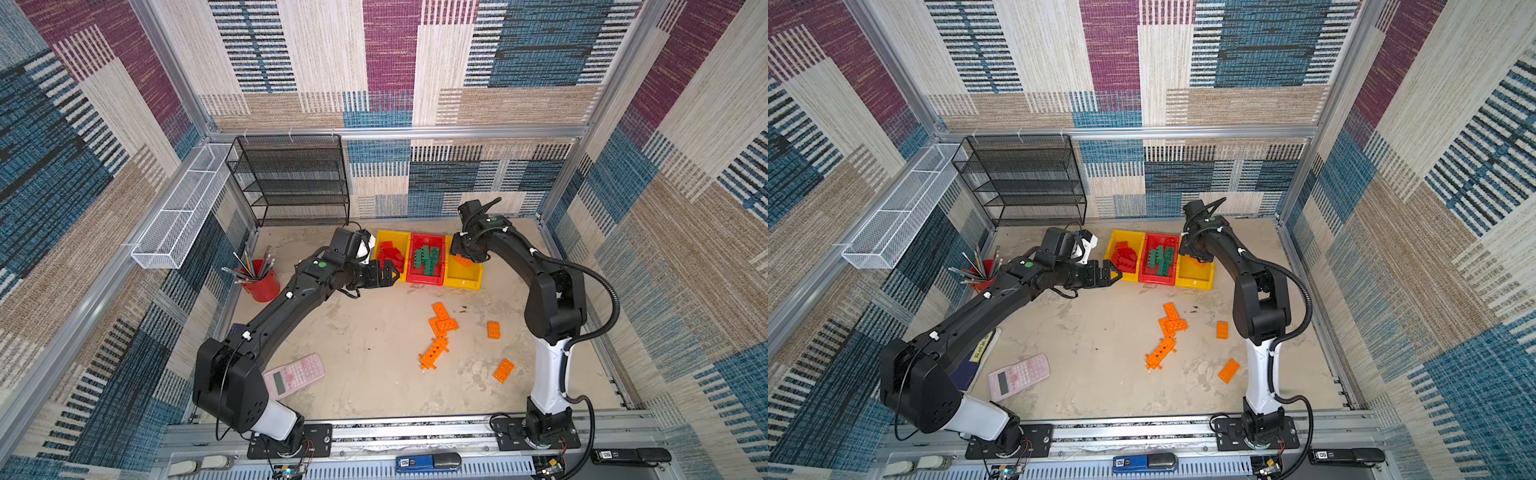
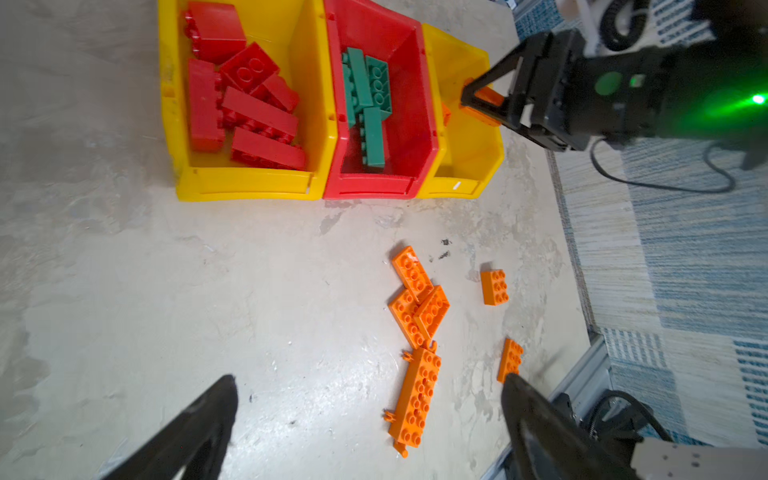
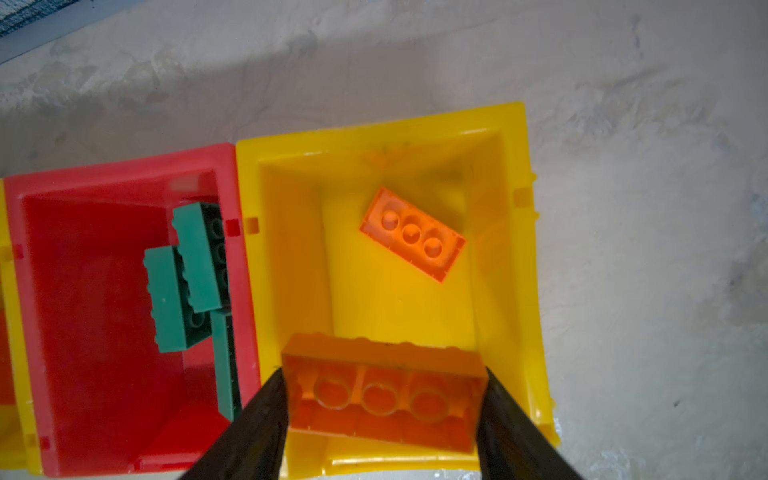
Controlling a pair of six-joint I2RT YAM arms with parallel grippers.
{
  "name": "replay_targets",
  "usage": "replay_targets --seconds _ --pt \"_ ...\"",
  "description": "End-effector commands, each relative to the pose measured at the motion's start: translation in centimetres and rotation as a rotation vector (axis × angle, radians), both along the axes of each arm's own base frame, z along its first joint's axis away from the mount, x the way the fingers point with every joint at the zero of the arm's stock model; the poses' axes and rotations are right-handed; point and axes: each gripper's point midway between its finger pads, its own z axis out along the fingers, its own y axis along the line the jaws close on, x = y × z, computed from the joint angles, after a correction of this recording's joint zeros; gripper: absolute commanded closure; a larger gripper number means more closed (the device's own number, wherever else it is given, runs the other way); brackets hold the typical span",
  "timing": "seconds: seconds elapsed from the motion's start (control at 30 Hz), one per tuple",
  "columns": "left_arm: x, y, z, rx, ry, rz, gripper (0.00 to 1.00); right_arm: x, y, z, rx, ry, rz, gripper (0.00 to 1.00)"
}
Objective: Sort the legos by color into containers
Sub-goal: 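Close the right gripper on an orange 2x3 brick and lift it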
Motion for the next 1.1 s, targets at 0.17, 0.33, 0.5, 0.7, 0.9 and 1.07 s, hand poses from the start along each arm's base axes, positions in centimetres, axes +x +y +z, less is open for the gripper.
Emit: replay_targets --seconds 0.17,0.33,0.5,0.7,0.9,1.07 --pt "-1.2 -4.6 2.0 -0.122 -0.034 -0.200 0.01 2.2 -0.4 -1.4 -0.021 0.012 0.022 0.28" --pt "-1.5 -4.7 2.5 -0.124 -0.053 -0.224 0.01 3.1 -0.3 -0.6 -0.021 -0.003 0.038 0.10" --pt "-1.8 -4.4 2.8 -0.117 -0.072 -0.224 0.01 2.0 0.0 2.0 -0.001 -0.031 0.049 0.09" --pt "-3.5 -3.2 3.0 -0.119 -0.101 -0.219 0.01 -3.3 1.8 4.2 0.042 -0.052 0.118 0.11" --pt "-6.2 -1.4 2.5 -0.133 -0.111 -0.173 0.01 -10.1 5.8 2.1 0.052 -0.006 0.292 0.15" --pt "-8.9 0.7 1.3 -0.101 -0.097 -0.111 0.01 -13.6 6.9 -1.4 0.091 0.057 0.351 0.19"
